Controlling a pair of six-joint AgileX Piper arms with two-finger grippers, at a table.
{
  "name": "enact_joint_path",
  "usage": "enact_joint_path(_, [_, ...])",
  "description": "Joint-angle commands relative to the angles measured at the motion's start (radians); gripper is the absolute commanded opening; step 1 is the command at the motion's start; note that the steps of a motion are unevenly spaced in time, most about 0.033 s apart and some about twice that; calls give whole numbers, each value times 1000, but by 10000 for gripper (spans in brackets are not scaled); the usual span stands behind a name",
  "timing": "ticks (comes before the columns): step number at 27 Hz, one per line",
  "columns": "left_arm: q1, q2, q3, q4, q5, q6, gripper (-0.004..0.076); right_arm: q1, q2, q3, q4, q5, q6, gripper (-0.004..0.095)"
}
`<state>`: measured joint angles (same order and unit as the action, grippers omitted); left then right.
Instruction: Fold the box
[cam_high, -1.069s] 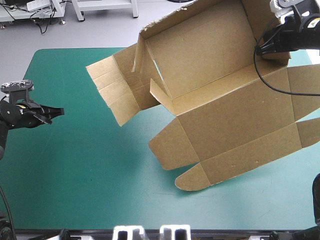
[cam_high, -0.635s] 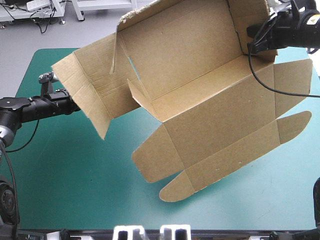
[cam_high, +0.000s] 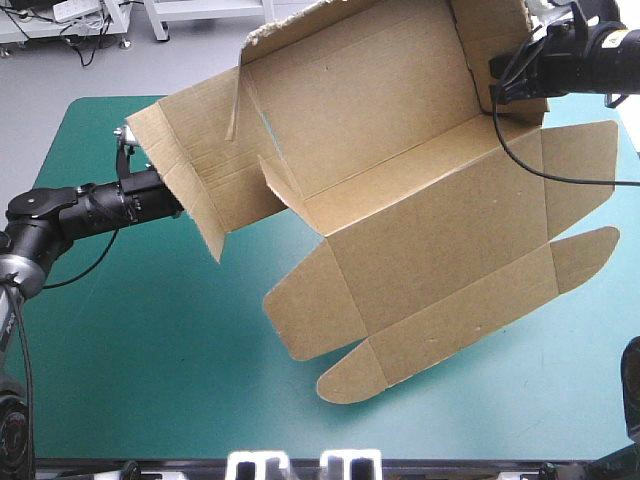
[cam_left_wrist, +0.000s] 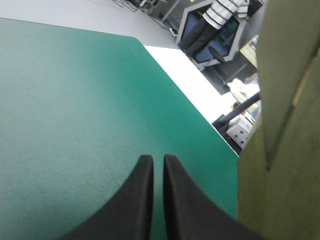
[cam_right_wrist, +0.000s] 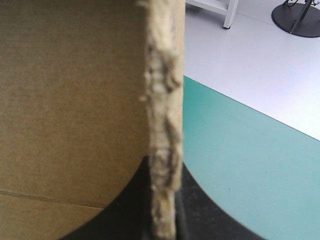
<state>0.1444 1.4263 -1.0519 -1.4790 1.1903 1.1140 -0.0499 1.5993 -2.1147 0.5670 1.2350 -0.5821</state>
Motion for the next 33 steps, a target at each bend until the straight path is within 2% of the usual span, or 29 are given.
enact_joint_path(1, [-70, -49, -31, -83, 113, 6, 55, -6, -5, -29, 57, -1, 17, -18])
enact_joint_path(3, [-99, -49, -54, -81, 113, 1, 54, -6, 8, -29, 55, 1, 17, -18])
enact_joint_path(9, [-131, -49, -154, -87, 113, -83, 53, -6, 27, -29, -50, 4, 47, -17])
enact_joint_path(13, [-159, -49, -193, -116, 113, -99, 65, 7, 41, -29, -62, 2, 61, -17])
enact_joint_path(16, [-180, -49, -213, -121, 111, -125, 140, 46, 55, -29, -92, 0, 86, -17])
enact_joint_path(21, [-191, -49, -217, -114, 94, -157, 361, 126, 75, -29, -167, -44, 127, -16])
enact_joint_path(23, [-191, -49, -217, -92, 66, -173, 412, 155, 77, -29, -183, -75, 147, -16])
enact_joint_path(28, [-201, -49, -217, -40, -37, -178, 413, 228, 79, -29, -225, -123, 154, -16])
enact_joint_path(33, [-201, -49, -234, 46, -141, -247, 410, 296, 81, -29, -346, -173, 227, -16])
